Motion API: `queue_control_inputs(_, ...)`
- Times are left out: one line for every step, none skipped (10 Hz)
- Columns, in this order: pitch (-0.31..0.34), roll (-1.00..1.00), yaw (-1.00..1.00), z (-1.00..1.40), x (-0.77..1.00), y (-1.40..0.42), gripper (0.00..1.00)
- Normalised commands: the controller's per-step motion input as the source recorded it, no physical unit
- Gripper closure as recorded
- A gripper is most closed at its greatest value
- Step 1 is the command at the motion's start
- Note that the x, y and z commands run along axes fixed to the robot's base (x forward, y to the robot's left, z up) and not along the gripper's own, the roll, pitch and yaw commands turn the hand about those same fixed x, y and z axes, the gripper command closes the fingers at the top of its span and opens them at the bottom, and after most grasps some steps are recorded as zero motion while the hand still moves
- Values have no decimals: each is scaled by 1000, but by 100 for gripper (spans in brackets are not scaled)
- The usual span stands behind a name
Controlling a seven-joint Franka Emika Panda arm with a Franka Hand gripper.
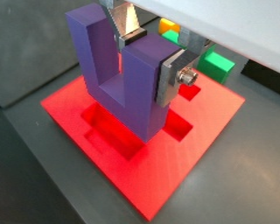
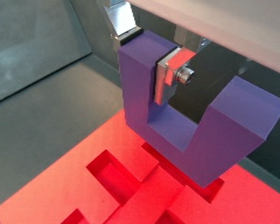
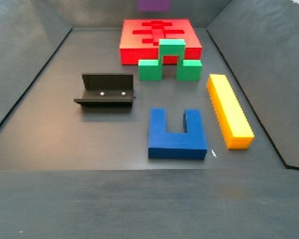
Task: Pick up the purple object. Move up. Move to above the board. Insert the purple object.
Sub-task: Insert the purple object.
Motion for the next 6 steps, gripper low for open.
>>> queue_control_inputs(0,299,177,-431,151,-231,100)
queue_control_inputs(0,73,74,-380,26,-23,100)
queue_control_inputs(0,17,34,-374,0,0,100)
queue_control_inputs(0,21,0,-363,0,0,100)
queue_control_inputs(-9,0,0,-337,-251,0,100)
queue_control_inputs(-24,-73,54,-243,-223,-77,100)
